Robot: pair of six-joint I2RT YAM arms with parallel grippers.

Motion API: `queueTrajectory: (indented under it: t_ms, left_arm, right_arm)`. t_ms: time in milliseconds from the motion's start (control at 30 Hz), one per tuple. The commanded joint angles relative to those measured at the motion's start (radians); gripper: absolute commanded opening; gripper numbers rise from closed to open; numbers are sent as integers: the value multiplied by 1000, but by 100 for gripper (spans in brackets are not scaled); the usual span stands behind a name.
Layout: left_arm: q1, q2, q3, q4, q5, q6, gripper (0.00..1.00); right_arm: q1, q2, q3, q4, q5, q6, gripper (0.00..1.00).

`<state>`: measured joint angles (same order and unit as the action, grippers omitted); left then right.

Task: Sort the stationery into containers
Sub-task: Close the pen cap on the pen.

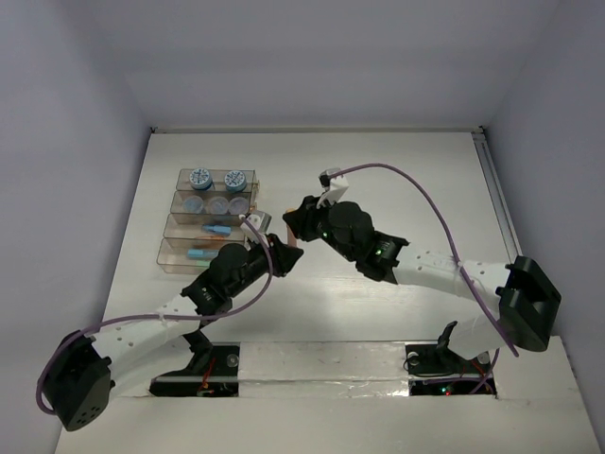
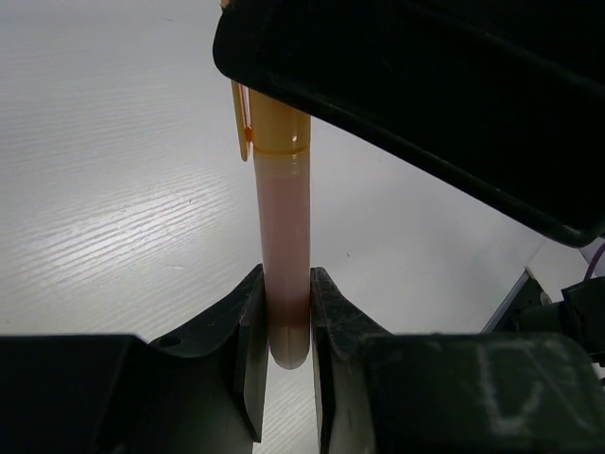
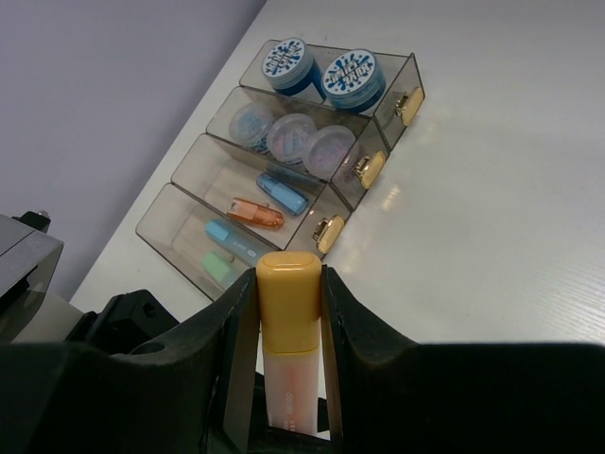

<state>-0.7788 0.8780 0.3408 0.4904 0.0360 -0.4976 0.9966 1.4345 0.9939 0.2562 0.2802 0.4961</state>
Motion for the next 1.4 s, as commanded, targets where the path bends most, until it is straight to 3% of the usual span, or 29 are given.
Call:
queueTrajectory:
  t_ms: [0,533,933,1367]
  left_arm:
    - [4,-56,69,50,-70,22,0]
    - [33,-185,294,-76,-119,74,0]
    - [148,-146,302,-42,7,19,0]
    - [191,-169,316,-58,7,16,0]
  right_arm:
    - [31,-6,-15,-32,-36,10,0]
    - [102,-14,-201,11,-90,133,0]
    - [180,-8,-274,32,-61,202,0]
    - [234,33,-288,28,-93,252,0]
